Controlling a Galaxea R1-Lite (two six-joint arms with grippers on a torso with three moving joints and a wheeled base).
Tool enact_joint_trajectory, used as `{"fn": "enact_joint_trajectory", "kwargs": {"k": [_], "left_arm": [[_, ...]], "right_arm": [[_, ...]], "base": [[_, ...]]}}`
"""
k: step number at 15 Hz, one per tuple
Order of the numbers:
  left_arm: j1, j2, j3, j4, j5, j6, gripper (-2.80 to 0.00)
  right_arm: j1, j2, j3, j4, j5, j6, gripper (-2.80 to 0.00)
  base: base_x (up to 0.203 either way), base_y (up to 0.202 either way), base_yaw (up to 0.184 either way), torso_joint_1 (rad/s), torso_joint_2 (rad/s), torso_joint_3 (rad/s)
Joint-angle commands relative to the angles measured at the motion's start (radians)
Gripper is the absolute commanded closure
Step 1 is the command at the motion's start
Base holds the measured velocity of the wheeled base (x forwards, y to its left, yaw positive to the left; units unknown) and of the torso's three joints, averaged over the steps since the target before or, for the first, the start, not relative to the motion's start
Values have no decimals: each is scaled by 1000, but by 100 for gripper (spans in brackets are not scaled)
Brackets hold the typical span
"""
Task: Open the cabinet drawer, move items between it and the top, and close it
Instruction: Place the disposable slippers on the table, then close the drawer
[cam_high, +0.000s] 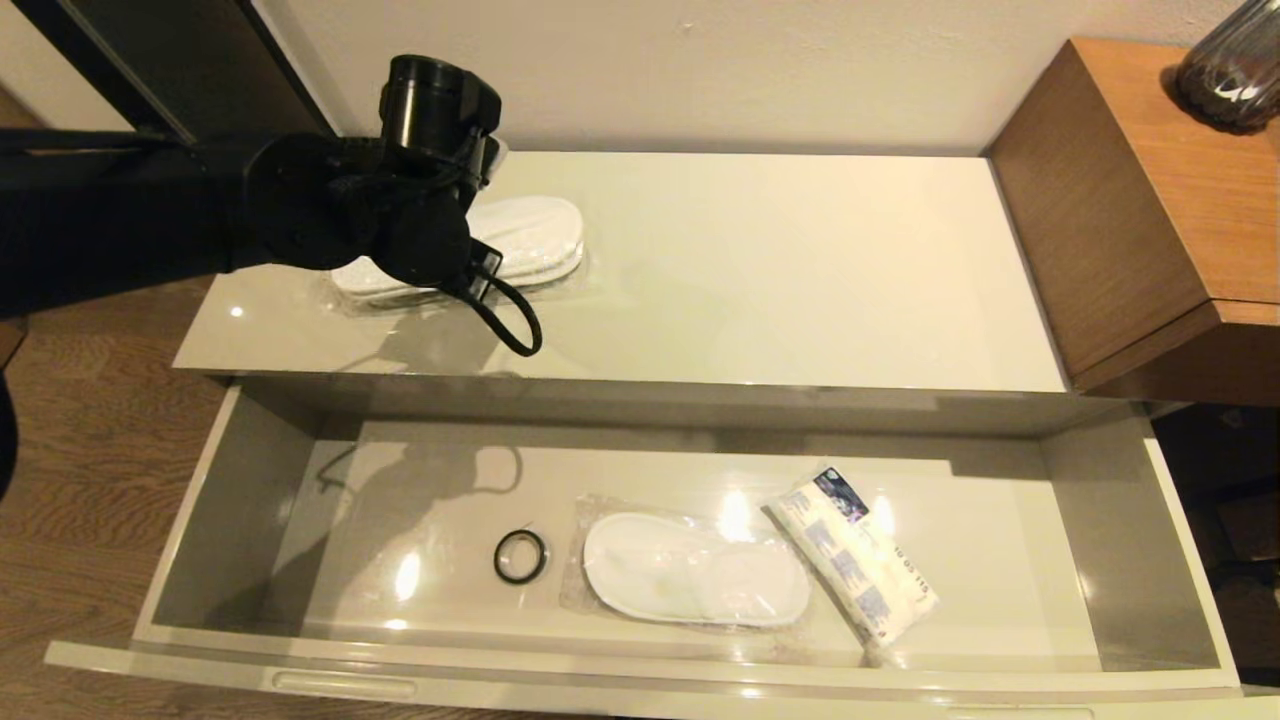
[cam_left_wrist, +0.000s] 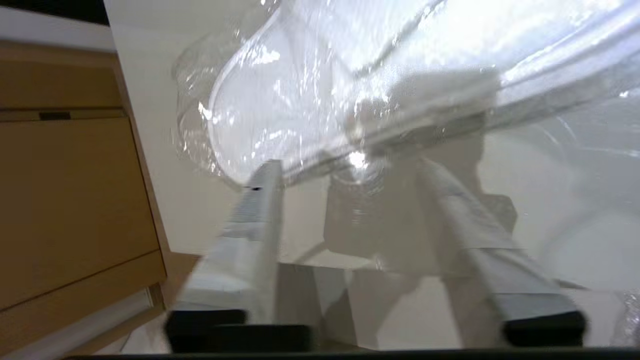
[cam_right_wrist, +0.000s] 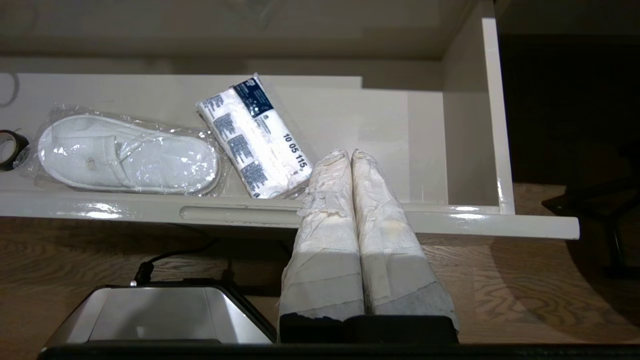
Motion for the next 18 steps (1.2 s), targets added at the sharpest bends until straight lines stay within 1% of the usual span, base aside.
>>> {"fn": "enact_joint_trajectory", "kwargs": {"k": [1, 4, 5, 6, 7, 8, 9, 10, 11, 12, 13, 15, 18], "left_arm": [[0, -13, 14, 9, 6, -14, -280], [-14, -40, 38, 21, 4, -24, -280], [-27, -75, 77, 38, -1, -29, -280], [-47, -141, 143, 62, -11, -40, -280], [-79, -239, 244, 92, -24, -57, -280], [-115, -314, 317, 118, -31, -68, -280], [-166, -399, 396, 155, -38, -79, -280], [-233, -483, 452, 217, -43, -87, -280], [-292, -541, 484, 284, -47, -93, -280], [-339, -581, 514, 370, -50, -99, -280], [-379, -616, 516, 483, -48, -111, -280], [-426, -669, 494, 644, -45, -135, -280], [-443, -716, 463, 793, -43, -192, -280]], "right_arm": [[0, 0, 0, 0, 0, 0, 0], [0, 0, 0, 0, 0, 0, 0], [0, 2, 0, 0, 0, 0, 0], [0, 1, 0, 0, 0, 0, 0], [0, 2, 2, 0, 0, 0, 0], [0, 0, 1, 0, 0, 0, 0], [0, 0, 0, 0, 0, 0, 0], [0, 0, 0, 0, 0, 0, 0], [0, 0, 2, 0, 0, 0, 0], [0, 0, 0, 0, 0, 0, 0], [0, 0, 1, 0, 0, 0, 0], [0, 0, 2, 0, 0, 0, 0], [0, 0, 0, 0, 0, 0, 0]], "base": [[0, 0, 0, 0, 0, 0], [0, 0, 0, 0, 0, 0], [0, 0, 0, 0, 0, 0], [0, 0, 0, 0, 0, 0], [0, 0, 0, 0, 0, 0], [0, 0, 0, 0, 0, 0], [0, 0, 0, 0, 0, 0], [0, 0, 0, 0, 0, 0], [0, 0, 0, 0, 0, 0], [0, 0, 0, 0, 0, 0], [0, 0, 0, 0, 0, 0], [0, 0, 0, 0, 0, 0], [0, 0, 0, 0, 0, 0]]}}
